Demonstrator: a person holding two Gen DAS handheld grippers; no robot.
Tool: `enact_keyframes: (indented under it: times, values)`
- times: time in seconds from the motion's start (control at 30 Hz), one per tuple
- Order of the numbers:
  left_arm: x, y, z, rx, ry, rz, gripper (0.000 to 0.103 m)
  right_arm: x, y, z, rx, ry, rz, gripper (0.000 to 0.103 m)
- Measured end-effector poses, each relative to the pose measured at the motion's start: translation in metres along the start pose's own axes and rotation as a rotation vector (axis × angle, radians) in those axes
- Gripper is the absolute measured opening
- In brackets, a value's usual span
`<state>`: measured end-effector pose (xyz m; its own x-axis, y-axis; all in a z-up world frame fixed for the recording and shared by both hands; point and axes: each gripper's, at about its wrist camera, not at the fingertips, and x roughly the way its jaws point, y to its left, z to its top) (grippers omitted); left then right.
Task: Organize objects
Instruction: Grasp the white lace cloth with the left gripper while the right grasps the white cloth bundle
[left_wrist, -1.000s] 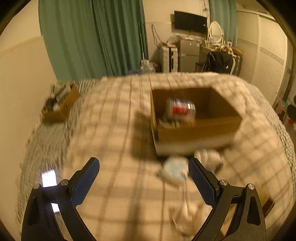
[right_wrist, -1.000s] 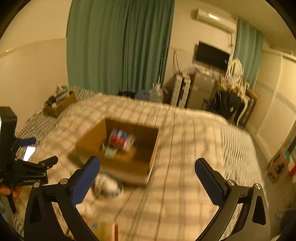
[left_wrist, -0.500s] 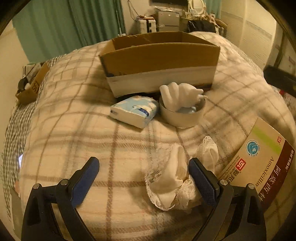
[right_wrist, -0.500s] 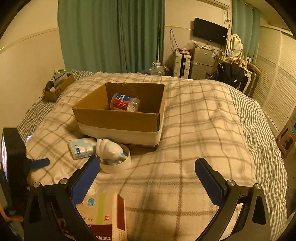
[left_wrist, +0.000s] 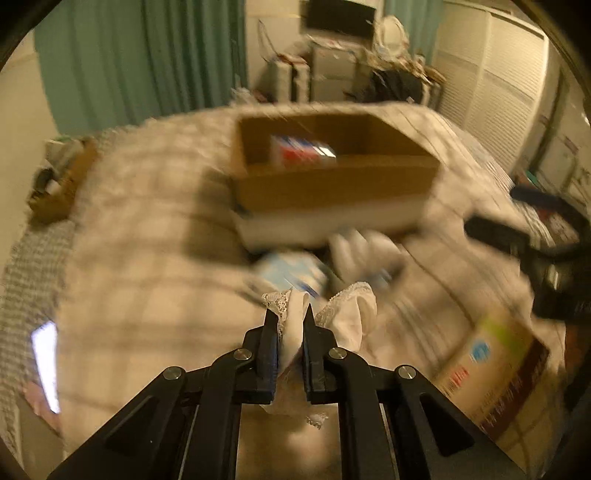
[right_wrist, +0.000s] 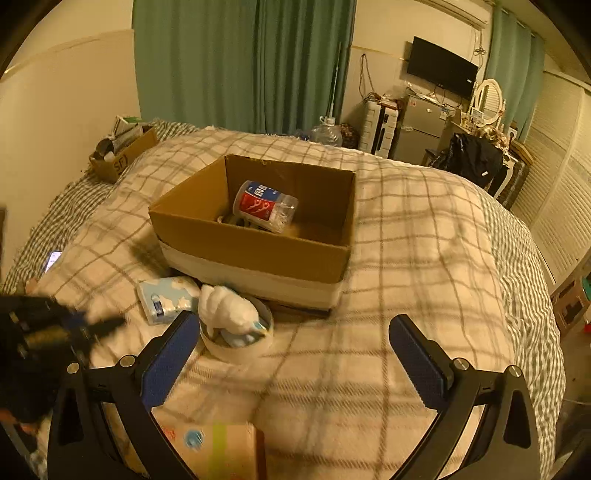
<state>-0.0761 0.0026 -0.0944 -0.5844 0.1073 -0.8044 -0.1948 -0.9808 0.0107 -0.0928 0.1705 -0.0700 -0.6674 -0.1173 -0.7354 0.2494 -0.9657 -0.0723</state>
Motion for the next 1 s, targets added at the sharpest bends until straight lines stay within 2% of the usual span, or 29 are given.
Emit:
enact_keyframes:
  times: [0.2, 0.33, 0.6, 0.67, 0.73, 0.8, 0.87, 1.0]
  values:
    - [0.007, 0.038, 0.03, -0.04, -0.069, 0.138, 0.01, 0.043, 0.032, 0.016, -0.047, 0.106, 0.032, 0.103]
    - [0.022, 0.051, 0.028, -0.076, -0.057, 0.124, 0.01, 0.078, 0.05, 0.017, -0.081, 0.199, 0.016, 0.102]
    - [0.04, 0.06, 0.02, -0.088, -0.032, 0.069, 0.01, 0.117, 0.058, 0.012, -0.079, 0.279, 0.009, 0.101]
    - [0.04, 0.062, 0.019, -0.1, -0.03, 0.056, 0.01, 0.121, 0.059, 0.01, -0.083, 0.292, 0.007, 0.095]
    - [0.041, 0.064, 0.018, -0.112, -0.028, 0.043, 0.01, 0.125, 0.06, 0.007, -0.085, 0.308, 0.014, 0.075]
    - [0.041, 0.065, 0.017, -0.12, -0.026, 0.035, 0.01, 0.123, 0.06, 0.005, -0.073, 0.302, 0.047, 0.066]
    - [0.04, 0.065, 0.016, -0.126, -0.027, 0.026, 0.01, 0.115, 0.063, 0.002, -0.09, 0.277, 0.023, 0.066]
    - [0.034, 0.066, 0.014, -0.135, -0.028, 0.019, 0.01, 0.096, 0.062, 0.0, -0.08, 0.23, 0.038, 0.065]
